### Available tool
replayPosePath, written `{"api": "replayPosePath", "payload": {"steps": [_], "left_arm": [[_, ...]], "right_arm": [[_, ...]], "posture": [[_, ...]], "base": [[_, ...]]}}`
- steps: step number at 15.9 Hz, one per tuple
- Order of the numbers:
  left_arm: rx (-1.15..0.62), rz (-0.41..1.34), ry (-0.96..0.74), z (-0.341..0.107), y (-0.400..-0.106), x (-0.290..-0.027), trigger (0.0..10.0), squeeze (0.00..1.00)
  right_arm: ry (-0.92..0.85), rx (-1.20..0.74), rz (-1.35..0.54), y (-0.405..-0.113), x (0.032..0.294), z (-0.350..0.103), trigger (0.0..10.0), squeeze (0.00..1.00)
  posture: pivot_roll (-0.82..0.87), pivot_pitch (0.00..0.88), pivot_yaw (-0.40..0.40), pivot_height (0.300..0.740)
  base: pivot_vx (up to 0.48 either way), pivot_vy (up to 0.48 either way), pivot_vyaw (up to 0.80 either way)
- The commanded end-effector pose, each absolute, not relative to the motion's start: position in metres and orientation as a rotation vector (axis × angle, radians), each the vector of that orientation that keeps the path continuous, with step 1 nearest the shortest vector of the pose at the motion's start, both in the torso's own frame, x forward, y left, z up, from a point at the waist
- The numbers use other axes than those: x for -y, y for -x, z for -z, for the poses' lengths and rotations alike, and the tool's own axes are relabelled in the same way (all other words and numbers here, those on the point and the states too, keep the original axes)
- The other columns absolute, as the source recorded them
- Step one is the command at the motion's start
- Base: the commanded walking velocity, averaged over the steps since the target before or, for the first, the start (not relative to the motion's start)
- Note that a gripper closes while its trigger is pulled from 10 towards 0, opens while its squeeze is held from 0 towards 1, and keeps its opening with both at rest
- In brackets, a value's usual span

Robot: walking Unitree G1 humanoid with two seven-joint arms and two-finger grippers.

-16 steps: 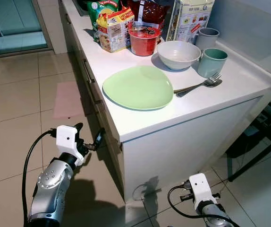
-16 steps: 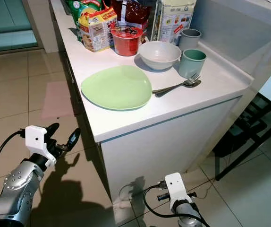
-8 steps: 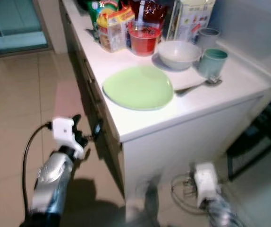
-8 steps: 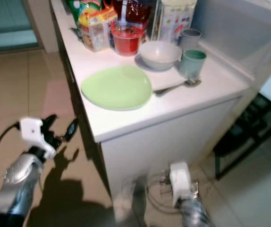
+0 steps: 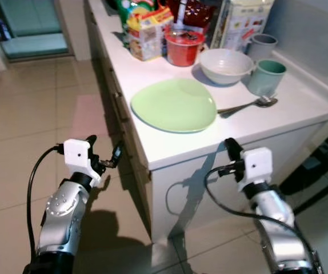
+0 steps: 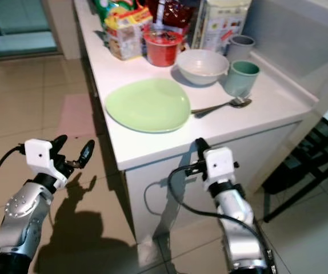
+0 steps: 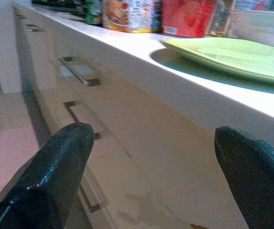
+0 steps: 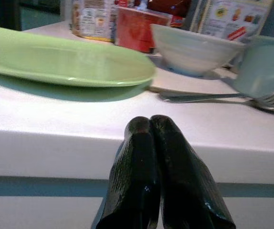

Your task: Setting the table

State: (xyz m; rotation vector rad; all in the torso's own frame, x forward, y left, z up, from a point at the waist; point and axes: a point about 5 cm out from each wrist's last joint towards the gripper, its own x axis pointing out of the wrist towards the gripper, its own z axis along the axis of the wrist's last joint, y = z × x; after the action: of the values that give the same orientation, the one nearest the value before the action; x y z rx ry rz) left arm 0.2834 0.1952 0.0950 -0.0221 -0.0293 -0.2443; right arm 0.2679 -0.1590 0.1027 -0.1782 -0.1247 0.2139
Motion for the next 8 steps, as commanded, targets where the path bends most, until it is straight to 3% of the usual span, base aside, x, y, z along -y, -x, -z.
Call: {"api": "replayPosePath", "payload": {"steps": [1,8], "left_arm": [[0.017,0.252,0.004,-0.093,-0.283,-0.194,10.0,0.0],[-0.02,0.28,-0.002,-0.087,-0.281,-0.192,10.0,0.0]], "right_arm": [[0.172,0.107,-0.208,-0.266,0.162,-0.102,10.0,0.0],[0.212,0.034,-0.264,-0.251,0.156,-0.095,10.0,0.0]], "posture": [[0.06,0.0,-0.022,0.74],[0.05,0.0,-0.01,0.74]], "base": [[0.0,0.0,0.0],[0.0,0.0,0.0]]}}
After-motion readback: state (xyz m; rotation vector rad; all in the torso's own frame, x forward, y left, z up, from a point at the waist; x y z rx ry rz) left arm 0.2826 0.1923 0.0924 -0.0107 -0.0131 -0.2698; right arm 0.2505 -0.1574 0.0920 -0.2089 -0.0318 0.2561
